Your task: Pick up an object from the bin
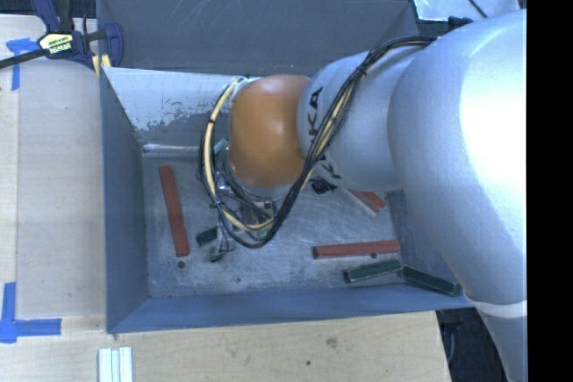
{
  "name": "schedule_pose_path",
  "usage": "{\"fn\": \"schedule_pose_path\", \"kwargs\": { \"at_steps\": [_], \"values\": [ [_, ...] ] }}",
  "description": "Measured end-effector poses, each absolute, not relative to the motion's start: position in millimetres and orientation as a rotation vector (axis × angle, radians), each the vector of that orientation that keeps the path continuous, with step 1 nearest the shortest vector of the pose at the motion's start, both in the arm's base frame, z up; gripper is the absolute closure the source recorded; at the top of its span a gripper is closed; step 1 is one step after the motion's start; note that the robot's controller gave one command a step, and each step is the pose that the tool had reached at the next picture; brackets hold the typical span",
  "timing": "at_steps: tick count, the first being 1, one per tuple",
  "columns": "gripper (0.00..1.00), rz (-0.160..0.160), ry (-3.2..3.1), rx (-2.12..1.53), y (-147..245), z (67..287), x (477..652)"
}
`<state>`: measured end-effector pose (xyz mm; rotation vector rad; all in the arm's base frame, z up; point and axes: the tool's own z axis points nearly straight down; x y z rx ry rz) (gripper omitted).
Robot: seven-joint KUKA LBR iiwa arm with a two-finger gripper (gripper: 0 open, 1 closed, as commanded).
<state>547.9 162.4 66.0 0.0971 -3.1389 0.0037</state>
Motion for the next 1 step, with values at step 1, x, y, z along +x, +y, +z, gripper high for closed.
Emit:
{"fn": "schedule_pose_path", "kwargs": {
  "at_steps": [1],
  "values": [
    [1.0, -0.002, -3.145, 0.098, 165.2, 71.1, 548.6]
  ]
}}
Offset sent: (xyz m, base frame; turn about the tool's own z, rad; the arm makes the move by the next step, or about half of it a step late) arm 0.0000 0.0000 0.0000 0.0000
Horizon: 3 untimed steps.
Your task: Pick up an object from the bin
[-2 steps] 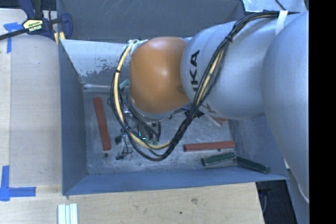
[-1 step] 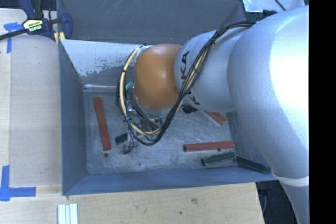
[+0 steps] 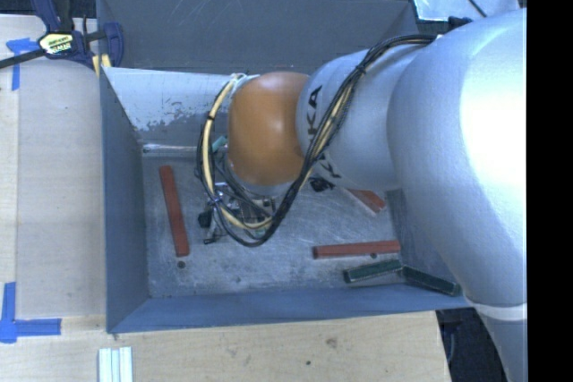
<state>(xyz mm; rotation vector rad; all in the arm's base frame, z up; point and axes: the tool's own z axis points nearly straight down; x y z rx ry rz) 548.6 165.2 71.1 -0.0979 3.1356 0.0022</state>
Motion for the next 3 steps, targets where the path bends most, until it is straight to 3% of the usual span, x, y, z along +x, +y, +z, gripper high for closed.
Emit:
{"fn": "schedule_pose_path", "kwargs": {
  "at_steps": [1, 2, 3],
  "values": [
    [1.0, 0.005, 3.127, -0.118, 194, 212, 590.6],
    [1.0, -0.001, 3.136, -0.213, 180, 193, 537.8],
    [1.0, -0.001, 3.034, -0.781, 159, 251, 549.7]
  ]
}}
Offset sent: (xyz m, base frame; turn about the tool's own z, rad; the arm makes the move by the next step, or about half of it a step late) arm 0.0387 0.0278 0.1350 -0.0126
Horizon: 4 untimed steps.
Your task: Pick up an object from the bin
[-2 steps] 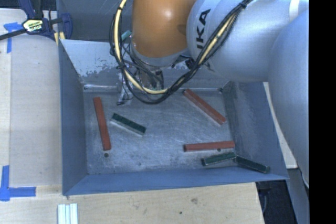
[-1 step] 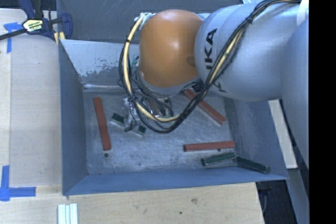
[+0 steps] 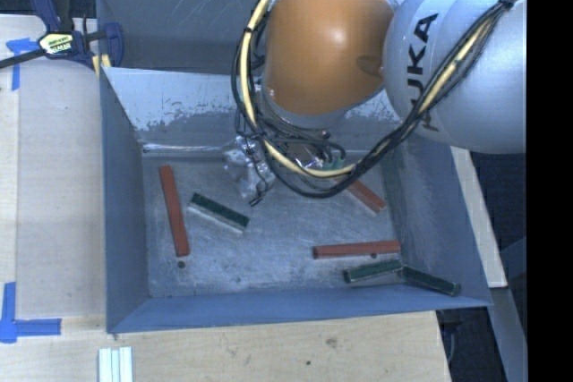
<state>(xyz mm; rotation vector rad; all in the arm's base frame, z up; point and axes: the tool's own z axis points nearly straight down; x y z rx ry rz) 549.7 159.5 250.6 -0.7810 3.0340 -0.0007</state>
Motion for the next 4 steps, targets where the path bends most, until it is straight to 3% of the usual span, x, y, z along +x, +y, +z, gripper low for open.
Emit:
{"fn": "schedule_pose_path", "kwargs": {
  "at_steps": [1, 2, 3, 4],
  "values": [
    [0.0, 0.001, 3.039, -0.78, 160, 249, 548.7],
    [0.0, 0.002, 2.948, -1.098, 168, 77, 577.3],
    [0.0, -0.004, 2.954, -1.053, 134, 70, 624.2],
    [1.0, 0.0, 2.952, -1.054, 137, 72, 623.5]
  ]
}}
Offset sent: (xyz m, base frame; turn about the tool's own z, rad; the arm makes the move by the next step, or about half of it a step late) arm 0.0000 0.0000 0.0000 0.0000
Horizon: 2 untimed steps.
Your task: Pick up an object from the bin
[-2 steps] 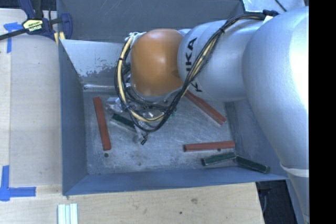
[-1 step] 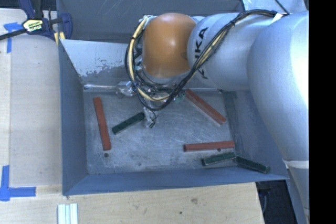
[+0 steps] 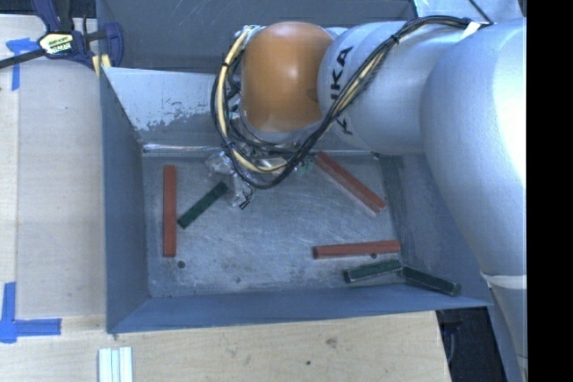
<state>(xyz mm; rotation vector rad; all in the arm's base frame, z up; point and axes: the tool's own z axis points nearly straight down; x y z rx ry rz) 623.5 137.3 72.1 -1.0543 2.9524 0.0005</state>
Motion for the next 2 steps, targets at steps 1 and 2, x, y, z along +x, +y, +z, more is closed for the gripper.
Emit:
{"fn": "schedule_pose_path", "kwargs": {
  "at_steps": [1, 2],
  "values": [
    [1.0, -0.004, 2.913, -1.146, 121, 183, 604.4],
    [1.0, -0.003, 2.911, -1.148, 122, 252, 604.6]
  ]
}}
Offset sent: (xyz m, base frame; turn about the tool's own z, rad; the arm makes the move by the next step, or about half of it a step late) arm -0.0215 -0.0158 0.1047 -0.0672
